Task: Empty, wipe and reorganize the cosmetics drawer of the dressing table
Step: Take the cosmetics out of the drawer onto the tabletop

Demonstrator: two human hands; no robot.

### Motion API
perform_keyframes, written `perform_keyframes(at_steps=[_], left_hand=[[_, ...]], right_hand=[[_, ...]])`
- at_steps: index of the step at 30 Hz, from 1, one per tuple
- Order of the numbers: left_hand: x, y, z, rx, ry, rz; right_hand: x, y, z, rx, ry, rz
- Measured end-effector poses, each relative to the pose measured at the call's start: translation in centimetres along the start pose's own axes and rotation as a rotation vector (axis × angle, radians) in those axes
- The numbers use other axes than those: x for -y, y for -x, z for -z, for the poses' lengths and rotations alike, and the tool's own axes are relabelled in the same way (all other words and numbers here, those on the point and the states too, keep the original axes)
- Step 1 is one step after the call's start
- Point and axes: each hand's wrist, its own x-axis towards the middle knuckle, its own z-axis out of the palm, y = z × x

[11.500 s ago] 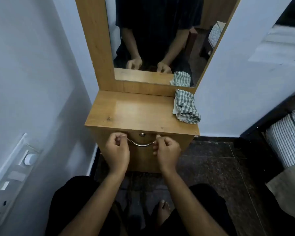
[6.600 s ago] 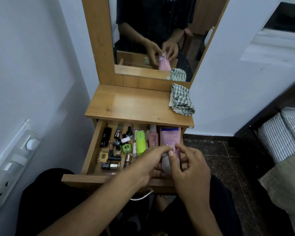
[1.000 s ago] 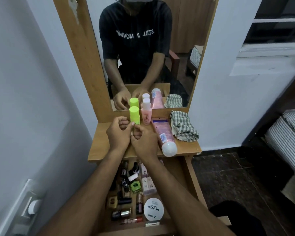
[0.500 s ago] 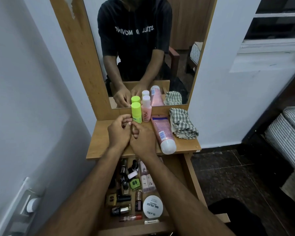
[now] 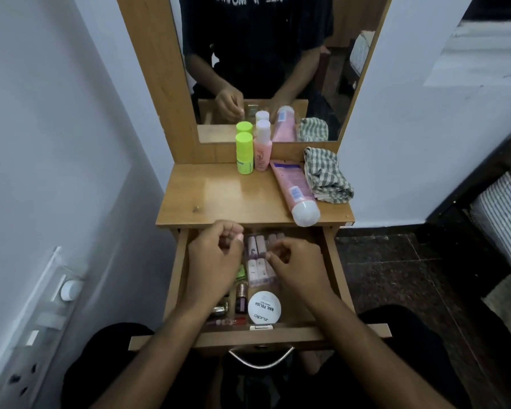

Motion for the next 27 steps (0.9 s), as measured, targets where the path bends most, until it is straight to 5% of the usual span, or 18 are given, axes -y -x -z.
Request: perform_keyframes(at_steps=[10, 27], left_hand=[[1.3, 3.0, -0.8, 0.094, -0.22, -0.021], [1.1, 2.8, -0.9, 0.017, -0.186, -0.024]], right_hand=[[-2.6, 0.3, 0.0, 0.104, 0.205, -0.256], [-2.4, -1.3, -0.7, 0.176, -0.266, -0.675]])
